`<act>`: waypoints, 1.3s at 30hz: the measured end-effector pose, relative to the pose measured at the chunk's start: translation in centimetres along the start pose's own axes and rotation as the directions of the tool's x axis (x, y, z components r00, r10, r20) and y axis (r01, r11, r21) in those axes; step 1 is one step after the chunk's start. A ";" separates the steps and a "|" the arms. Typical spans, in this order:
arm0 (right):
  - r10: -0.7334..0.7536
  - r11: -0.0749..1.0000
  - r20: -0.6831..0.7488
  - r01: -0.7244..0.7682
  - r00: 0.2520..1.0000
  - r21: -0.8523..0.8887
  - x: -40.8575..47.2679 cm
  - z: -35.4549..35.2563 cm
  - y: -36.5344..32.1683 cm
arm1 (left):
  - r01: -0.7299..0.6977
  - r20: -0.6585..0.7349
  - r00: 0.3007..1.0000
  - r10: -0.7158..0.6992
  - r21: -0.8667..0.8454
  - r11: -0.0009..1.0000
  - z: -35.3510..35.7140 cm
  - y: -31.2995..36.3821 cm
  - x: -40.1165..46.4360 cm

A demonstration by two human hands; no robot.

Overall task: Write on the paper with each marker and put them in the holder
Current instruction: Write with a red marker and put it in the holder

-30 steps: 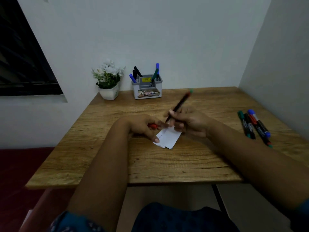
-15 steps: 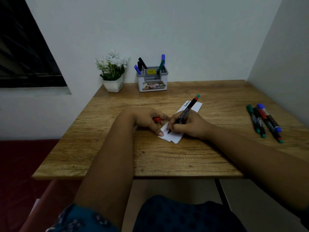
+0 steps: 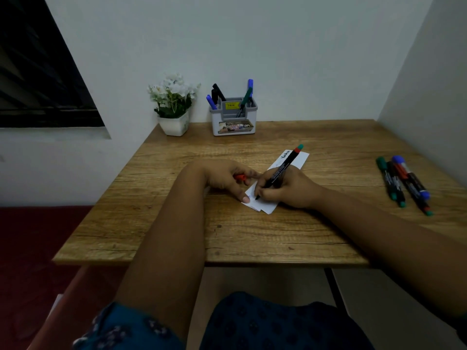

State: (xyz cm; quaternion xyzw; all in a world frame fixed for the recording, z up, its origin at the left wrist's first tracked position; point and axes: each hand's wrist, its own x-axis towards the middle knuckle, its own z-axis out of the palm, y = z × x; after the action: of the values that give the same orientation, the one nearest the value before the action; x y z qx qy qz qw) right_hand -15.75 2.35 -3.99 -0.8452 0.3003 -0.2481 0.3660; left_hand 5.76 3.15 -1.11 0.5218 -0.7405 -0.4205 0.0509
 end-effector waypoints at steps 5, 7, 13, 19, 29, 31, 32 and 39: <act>0.037 0.998 -0.072 -0.034 0.997 0.046 -0.1 -0.5 0.2 | 0.012 -0.007 1.000 -0.012 0.001 1.000 -0.1 -0.2 0.3; 0.024 1.000 -0.053 -0.024 0.998 0.007 -0.1 -0.3 0.2 | 0.009 -0.007 1.000 -0.009 0.005 1.000 0.0 -0.1 0.3; 0.018 1.000 -0.033 -0.019 0.999 -0.023 -0.1 -0.3 0.1 | -0.007 0.006 1.000 0.008 -0.025 1.000 0.0 -0.2 0.1; 0.011 1.000 -0.058 -0.011 0.998 -0.007 -0.1 -0.4 0.1 | 0.003 0.006 1.000 -0.003 -0.014 1.000 -0.1 -0.3 0.4; 0.023 1.000 -0.080 -0.023 0.997 -0.010 -0.1 -0.3 0.2 | 0.011 0.002 1.000 -0.011 0.043 0.999 -0.2 -0.4 0.5; 0.021 1.000 -0.076 -0.023 0.997 -0.017 -0.1 -0.3 0.2 | 0.015 -0.001 1.000 -0.015 0.046 0.999 -0.2 -0.4 0.5; 0.019 1.000 -0.071 -0.020 0.997 -0.023 -0.1 -0.3 0.2 | 0.014 -0.002 1.000 -0.014 0.051 0.999 -0.2 -0.5 0.4; 0.031 0.999 -0.079 -0.033 0.996 -0.027 0.0 -0.4 0.3 | -0.009 0.000 1.000 0.009 -0.009 1.000 -0.2 -0.7 0.6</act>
State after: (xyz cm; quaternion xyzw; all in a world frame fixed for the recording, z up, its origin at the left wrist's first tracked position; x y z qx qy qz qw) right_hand -16.10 2.01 -4.00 -0.8350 0.3315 -0.2708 0.3458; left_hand 6.08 2.53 -1.63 0.5180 -0.7410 -0.4237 0.0550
